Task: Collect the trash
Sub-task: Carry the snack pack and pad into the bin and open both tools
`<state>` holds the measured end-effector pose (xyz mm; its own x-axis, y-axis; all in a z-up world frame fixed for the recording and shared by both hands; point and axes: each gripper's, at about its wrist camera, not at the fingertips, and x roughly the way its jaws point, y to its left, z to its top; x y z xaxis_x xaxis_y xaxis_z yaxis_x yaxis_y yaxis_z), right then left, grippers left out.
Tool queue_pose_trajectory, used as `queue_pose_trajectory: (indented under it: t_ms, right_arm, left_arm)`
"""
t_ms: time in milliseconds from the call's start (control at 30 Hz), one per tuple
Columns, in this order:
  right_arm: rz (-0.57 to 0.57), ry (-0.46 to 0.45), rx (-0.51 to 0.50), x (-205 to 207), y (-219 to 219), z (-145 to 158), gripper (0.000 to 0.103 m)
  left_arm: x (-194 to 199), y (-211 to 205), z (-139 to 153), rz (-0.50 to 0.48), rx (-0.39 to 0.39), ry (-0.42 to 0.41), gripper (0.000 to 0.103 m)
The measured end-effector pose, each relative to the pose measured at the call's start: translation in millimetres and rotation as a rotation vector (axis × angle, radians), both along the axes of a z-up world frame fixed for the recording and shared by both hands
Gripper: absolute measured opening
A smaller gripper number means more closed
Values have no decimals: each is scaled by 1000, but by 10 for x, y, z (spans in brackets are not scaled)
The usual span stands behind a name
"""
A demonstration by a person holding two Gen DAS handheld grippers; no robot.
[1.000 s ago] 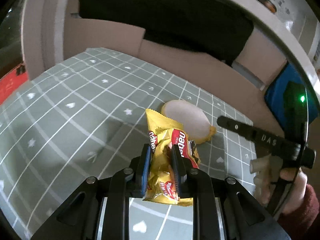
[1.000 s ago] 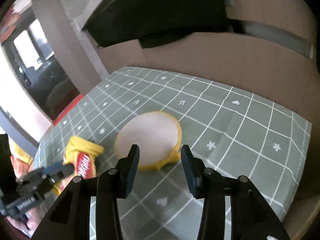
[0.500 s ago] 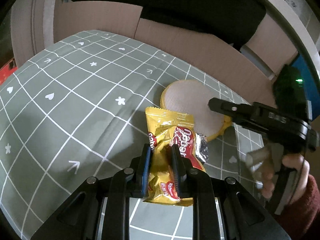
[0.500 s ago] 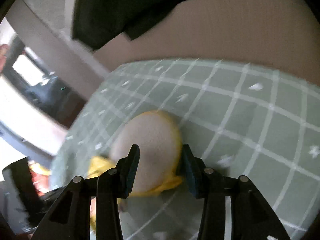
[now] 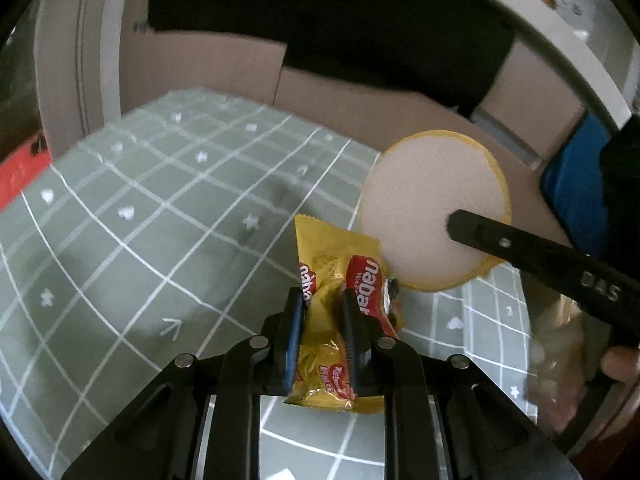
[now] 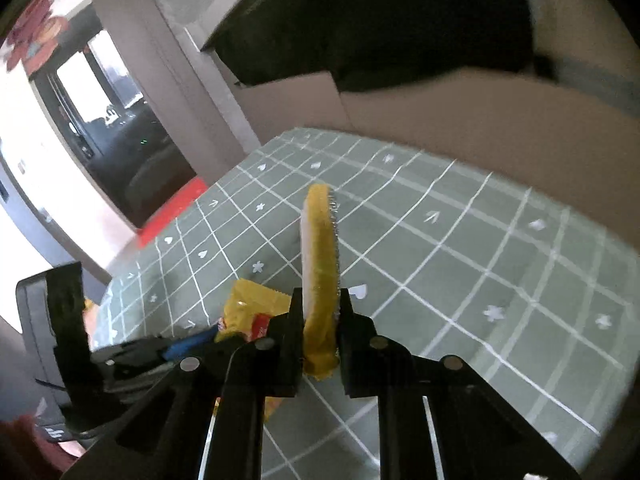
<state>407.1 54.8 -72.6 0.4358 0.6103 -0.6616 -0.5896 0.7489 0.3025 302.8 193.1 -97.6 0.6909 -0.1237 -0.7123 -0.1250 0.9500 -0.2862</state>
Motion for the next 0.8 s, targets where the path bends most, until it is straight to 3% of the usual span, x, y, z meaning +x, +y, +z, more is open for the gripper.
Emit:
queue_pose_trajectory:
  t_ms: [133,467,800]
  right_arm:
    - [-32,-93,-8,-342,-255,285,14]
    - [-140,-226,-16,-943,-969,771,14]
    - [-322,-304,-1,-1463,-1982,906,14]
  left_arm:
    - [-150,-169,254,-24,37,-64,19]
    - [-516,-738,898,-66,131,-214,18]
    - [-621,-1770,1212,-250,138,-285,18]
